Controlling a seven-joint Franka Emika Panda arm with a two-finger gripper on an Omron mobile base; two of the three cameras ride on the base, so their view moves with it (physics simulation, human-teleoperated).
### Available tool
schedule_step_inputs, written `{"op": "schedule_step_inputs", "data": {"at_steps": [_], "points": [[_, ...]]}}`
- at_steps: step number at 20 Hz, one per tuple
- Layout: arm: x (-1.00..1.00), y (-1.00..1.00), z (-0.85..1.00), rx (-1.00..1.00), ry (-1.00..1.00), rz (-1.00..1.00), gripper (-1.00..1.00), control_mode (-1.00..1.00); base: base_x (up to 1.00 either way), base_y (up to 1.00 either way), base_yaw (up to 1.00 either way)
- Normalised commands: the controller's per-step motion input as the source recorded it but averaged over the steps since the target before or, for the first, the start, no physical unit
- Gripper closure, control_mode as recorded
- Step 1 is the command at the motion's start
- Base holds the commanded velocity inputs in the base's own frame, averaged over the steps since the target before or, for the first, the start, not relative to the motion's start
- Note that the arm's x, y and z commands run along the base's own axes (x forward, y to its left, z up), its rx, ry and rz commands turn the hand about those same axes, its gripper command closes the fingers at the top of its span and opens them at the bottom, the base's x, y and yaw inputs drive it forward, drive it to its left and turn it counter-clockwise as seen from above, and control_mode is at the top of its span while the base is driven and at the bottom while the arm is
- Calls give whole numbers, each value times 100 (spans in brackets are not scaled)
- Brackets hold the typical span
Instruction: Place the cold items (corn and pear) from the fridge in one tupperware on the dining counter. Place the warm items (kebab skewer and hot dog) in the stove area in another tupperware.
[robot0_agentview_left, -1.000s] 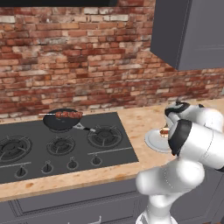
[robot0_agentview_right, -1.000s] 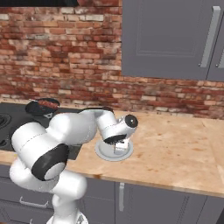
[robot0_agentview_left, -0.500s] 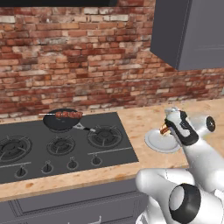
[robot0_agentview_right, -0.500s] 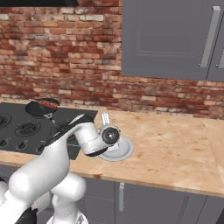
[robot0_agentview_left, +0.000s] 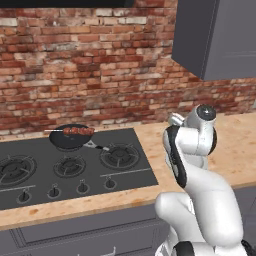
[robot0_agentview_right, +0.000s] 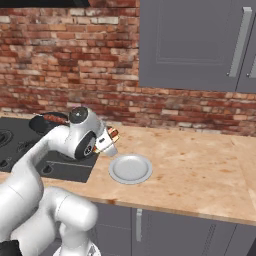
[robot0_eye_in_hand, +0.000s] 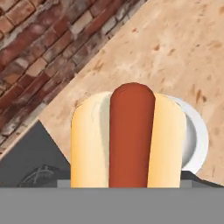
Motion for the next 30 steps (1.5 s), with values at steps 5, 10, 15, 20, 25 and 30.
{"op": "schedule_step_inputs", "data": {"at_steps": [5,10,15,20,25,30], "points": [[-51,38,68,-43,35,23,100,-100,0,0,0],[-61,15,57,-22,29,31,100,-100,0,0,0],[-40,1,0,0,1,7,100,-100,0,0,0],[-22,0,0,0,2,1,100,100,-60,0,14],[0,0,0,0,0,0,100,100,-100,1,49],[0,0,0,0,0,0,100,100,-100,22,71]]}}
